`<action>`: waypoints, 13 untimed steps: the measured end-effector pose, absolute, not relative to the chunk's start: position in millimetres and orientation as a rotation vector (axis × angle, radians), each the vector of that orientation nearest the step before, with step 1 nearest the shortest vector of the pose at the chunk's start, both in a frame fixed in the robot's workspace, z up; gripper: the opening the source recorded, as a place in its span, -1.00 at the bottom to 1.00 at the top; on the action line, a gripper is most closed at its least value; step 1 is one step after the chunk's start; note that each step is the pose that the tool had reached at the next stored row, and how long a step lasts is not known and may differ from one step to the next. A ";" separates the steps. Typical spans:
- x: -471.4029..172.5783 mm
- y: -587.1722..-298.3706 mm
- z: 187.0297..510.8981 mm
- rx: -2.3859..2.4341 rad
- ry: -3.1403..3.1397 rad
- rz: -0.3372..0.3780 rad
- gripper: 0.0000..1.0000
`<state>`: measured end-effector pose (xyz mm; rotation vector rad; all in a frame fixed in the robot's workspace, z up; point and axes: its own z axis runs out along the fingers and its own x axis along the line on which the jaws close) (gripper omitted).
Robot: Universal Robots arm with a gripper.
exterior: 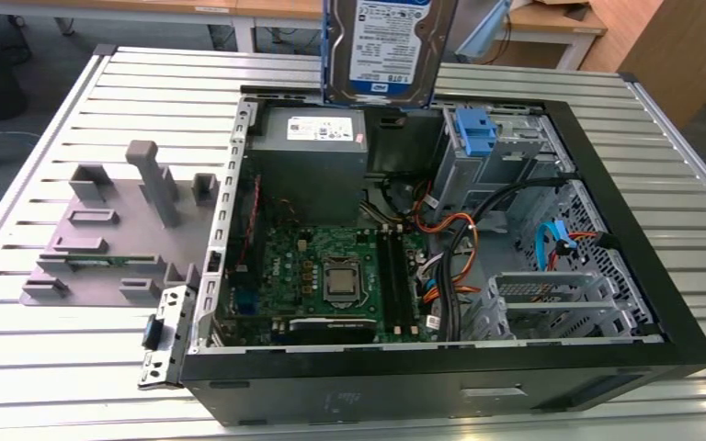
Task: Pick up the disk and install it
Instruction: 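Pick up the disk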
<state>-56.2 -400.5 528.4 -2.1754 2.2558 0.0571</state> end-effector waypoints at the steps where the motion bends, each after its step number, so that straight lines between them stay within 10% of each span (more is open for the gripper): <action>1: -52.9 -400.5 528.2 -2.176 2.256 0.057 -0.30; 13: -23.3 -400.6 524.5 -2.176 2.256 0.058 -0.30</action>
